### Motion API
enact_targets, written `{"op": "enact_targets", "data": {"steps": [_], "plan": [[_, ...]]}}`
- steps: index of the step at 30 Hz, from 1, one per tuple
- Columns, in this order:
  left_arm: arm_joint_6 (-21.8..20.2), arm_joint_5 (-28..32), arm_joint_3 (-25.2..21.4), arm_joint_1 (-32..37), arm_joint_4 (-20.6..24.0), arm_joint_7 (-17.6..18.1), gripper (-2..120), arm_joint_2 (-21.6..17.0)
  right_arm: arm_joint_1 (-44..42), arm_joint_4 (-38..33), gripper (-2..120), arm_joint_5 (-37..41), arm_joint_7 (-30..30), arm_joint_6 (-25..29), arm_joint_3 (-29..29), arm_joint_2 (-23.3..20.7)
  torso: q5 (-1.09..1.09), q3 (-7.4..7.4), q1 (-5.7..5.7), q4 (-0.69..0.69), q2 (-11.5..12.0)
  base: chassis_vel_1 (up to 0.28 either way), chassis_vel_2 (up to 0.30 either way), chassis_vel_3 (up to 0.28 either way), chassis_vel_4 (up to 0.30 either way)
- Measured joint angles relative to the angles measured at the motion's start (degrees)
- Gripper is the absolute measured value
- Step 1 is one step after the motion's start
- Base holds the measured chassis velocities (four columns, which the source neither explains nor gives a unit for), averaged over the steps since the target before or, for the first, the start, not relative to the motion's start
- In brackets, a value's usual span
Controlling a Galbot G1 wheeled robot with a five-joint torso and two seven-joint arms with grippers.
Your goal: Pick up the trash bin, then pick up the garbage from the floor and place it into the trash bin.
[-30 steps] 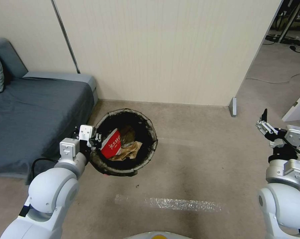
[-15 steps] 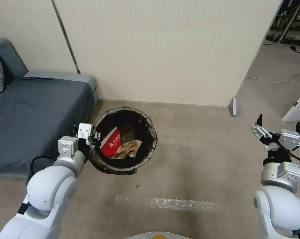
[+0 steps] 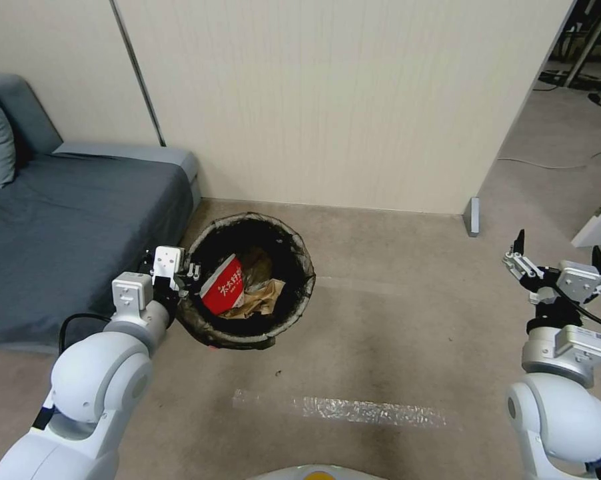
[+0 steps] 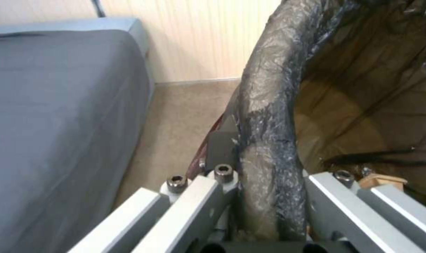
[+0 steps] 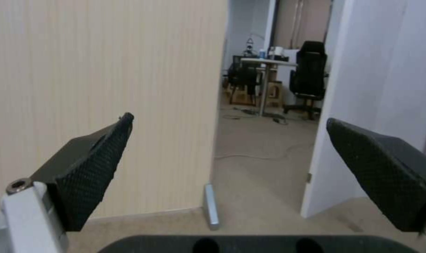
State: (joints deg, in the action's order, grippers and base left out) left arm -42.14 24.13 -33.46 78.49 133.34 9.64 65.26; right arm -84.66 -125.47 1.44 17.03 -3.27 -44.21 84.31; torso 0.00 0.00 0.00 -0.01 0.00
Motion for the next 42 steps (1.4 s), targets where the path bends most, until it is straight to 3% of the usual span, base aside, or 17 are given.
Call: {"op": "enact_targets", "data": {"steps": [24, 31, 42], "plan": [[0.0, -0.6, -1.9, 0.5, 0.9, -1.4, 1, -0.6, -0.6, -0.9, 100, 0.6, -0.1, 0.4, -1.3, -1.4, -0.01, 0.0, 0.0, 0.0, 0.0, 0.093, 0.09, 0.092, 0.091], [0.0, 0.7, -5.2, 1.3, 1.5, -1.1, 1, -1.6, -0.1, -0.7, 100, 2.2, -0.1, -0.4, -2.5, -3.5, 0.0, 0.0, 0.0, 0.01, 0.0, 0.116, 0.105, 0.115, 0.112], [0.0, 0.6, -4.8, 1.0, 1.6, -1.3, 1, -0.7, -0.5, -1.1, 100, 2.5, -0.1, -1.0, -2.4, -4.1, 0.01, 0.0, 0.0, 0.01, 0.0, 0.112, 0.121, 0.117, 0.113]]}}
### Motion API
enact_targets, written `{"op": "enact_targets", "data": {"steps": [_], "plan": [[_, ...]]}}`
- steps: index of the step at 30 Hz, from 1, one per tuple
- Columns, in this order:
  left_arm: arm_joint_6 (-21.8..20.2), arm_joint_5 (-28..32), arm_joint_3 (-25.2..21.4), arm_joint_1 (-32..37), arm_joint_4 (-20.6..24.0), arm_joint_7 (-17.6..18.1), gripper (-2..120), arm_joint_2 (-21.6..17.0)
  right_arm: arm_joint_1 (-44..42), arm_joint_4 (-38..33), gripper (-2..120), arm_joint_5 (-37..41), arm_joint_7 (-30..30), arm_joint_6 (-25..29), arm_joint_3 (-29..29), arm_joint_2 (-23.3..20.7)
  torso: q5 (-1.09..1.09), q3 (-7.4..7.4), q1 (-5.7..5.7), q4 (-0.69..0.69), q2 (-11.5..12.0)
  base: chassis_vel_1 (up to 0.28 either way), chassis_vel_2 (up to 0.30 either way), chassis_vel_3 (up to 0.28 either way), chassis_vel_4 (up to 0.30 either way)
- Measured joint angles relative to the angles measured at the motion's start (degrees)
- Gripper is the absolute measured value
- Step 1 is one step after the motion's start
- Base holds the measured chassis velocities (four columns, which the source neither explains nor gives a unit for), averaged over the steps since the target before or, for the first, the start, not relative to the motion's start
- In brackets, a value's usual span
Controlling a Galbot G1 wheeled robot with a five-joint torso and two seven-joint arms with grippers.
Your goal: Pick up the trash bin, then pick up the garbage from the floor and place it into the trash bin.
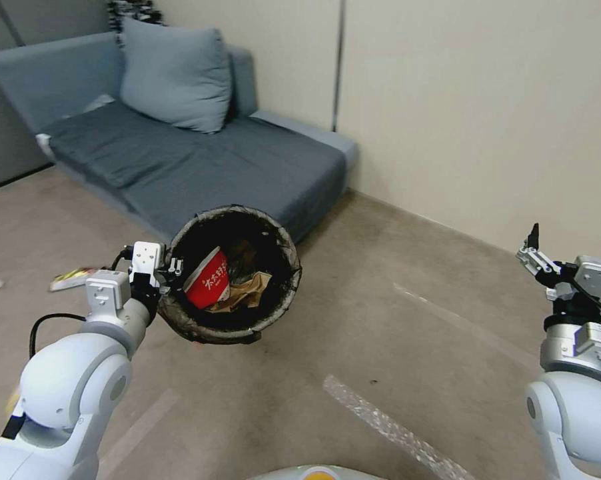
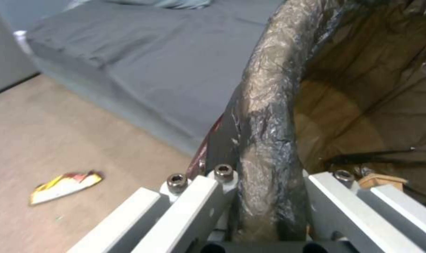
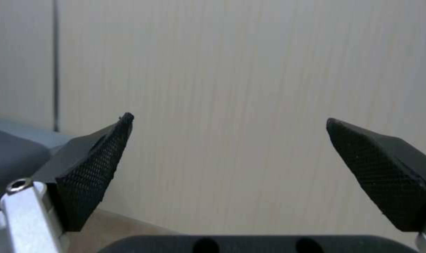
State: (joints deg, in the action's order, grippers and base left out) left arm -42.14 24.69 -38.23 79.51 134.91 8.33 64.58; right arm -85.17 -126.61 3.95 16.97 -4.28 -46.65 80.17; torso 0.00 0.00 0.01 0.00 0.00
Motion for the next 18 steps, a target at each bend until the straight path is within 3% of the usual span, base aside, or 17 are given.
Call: {"op": "enact_targets", "data": {"steps": [18], "plan": [[0.0, 0.0, 0.9, 0.2, -0.2, -0.3, 1, 0.1, -1.0, -0.4, 100, -0.4, 0.1, -0.3, 0.5, -0.3, 0.0, 0.0, -0.01, -0.01, 0.0, 0.118, 0.114, 0.108, 0.112]]}}
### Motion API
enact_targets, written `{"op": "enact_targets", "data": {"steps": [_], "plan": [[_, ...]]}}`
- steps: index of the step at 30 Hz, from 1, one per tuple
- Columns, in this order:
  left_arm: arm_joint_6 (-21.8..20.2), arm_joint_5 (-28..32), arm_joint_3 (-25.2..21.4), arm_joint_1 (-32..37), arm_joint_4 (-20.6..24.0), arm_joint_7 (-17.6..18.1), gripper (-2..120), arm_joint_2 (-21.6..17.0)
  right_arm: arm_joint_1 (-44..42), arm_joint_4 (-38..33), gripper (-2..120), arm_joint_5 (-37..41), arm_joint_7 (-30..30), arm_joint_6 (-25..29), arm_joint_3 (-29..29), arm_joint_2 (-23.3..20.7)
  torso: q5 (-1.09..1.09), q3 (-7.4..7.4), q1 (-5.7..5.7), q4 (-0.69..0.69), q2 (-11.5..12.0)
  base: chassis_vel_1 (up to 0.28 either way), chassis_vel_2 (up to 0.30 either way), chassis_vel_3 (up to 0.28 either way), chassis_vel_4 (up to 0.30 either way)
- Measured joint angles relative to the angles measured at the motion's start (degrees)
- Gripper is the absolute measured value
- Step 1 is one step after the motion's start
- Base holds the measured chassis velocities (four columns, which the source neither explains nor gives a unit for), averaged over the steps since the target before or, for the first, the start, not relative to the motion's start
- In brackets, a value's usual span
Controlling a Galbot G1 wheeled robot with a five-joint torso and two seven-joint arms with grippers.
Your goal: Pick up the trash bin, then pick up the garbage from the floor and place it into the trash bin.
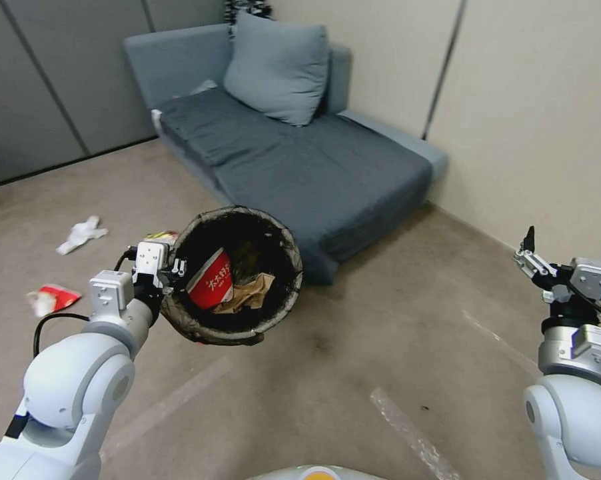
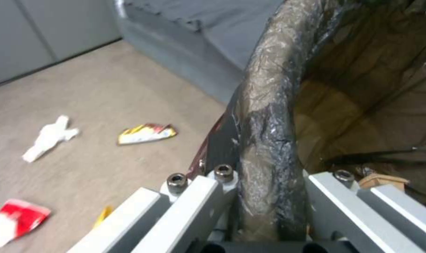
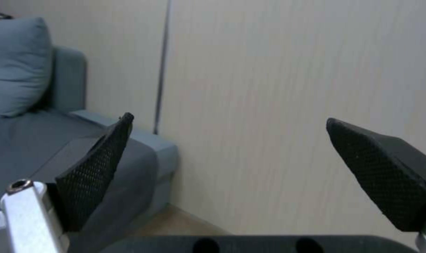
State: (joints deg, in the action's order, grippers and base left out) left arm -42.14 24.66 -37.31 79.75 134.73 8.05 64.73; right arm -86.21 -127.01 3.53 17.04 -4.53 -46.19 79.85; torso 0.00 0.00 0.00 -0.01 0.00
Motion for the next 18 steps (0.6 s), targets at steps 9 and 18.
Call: {"op": "enact_targets", "data": {"steps": [9, 18], "plan": [[0.0, 0.2, -0.3, 0.3, 0.0, 0.2, 1, -0.5, -0.7, -0.5, 100, 0.1, 0.0, -0.3, 0.7, -0.3, 0.0, 0.0, 0.0, 0.01, 0.0, 0.127, 0.12, 0.108, 0.111], [0.0, -0.1, 0.8, -0.2, -0.9, 0.1, 1, 0.0, -0.7, -0.3, 100, 0.0, 0.0, -0.4, 0.9, -0.2, 0.0, 0.0, 0.0, 0.01, 0.0, 0.119, 0.117, 0.111, 0.125]]}}
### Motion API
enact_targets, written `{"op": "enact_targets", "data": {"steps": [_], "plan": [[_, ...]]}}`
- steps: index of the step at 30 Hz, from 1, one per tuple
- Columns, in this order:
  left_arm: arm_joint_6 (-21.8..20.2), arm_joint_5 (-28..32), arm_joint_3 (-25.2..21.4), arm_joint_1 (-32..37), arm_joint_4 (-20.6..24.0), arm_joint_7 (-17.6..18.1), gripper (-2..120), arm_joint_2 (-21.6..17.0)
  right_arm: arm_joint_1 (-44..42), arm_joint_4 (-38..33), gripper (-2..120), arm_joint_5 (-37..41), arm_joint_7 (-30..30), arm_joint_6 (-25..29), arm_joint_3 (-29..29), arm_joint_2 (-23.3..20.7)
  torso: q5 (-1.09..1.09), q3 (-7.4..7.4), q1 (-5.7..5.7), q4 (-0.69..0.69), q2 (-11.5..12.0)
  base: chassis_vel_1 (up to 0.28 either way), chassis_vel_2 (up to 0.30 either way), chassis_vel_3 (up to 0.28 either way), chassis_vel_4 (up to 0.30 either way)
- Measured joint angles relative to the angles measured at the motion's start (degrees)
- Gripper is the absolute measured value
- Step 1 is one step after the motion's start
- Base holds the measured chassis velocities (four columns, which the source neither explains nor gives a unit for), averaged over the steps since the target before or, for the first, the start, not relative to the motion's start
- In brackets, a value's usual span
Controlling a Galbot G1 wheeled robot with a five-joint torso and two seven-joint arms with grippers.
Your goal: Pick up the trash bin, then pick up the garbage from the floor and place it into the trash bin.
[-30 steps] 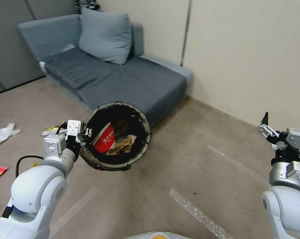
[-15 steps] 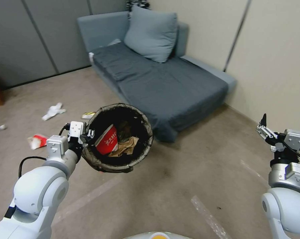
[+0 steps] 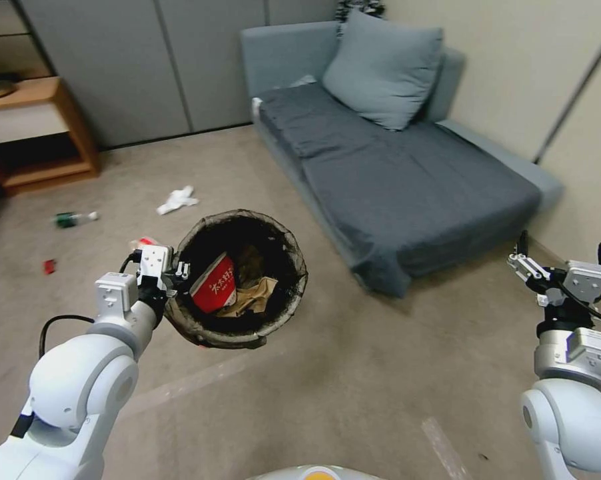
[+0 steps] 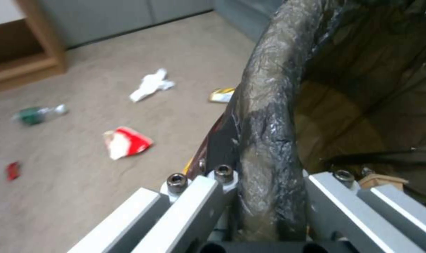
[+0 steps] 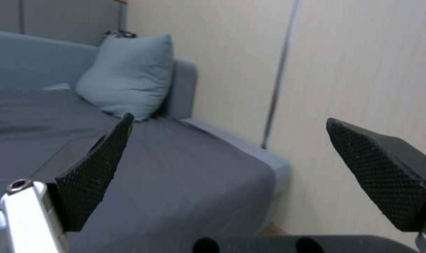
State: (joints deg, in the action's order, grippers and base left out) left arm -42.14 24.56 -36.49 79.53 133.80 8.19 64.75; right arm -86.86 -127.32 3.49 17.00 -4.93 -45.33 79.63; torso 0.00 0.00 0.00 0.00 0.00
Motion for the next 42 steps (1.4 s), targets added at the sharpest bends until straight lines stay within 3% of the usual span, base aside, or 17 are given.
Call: {"op": "enact_targets", "data": {"steps": [17, 25, 42], "plan": [[0.0, 0.4, 0.5, -0.4, -1.6, 1.1, 1, 0.1, 0.0, 1.2, 100, -0.5, -0.1, 0.7, 0.1, 0.3, 0.0, 0.0, 0.0, 0.02, 0.0, 0.109, 0.11, 0.113, 0.11], [0.0, -0.9, 1.0, -0.7, -2.0, 0.3, 1, 0.1, -0.1, 1.6, 100, -0.8, -0.2, 1.1, 0.1, 0.5, 0.01, 0.0, 0.0, -0.03, 0.0, 0.015, 0.009, 0.01, 0.013], [0.7, -1.6, 1.3, -1.0, -3.2, -0.4, 1, 0.9, -1.9, 1.5, 100, -2.5, -0.1, 2.0, -0.1, 1.9, 0.0, 0.0, 0.0, -0.01, 0.0, 0.0, 0.0, 0.0, 0.0]]}}
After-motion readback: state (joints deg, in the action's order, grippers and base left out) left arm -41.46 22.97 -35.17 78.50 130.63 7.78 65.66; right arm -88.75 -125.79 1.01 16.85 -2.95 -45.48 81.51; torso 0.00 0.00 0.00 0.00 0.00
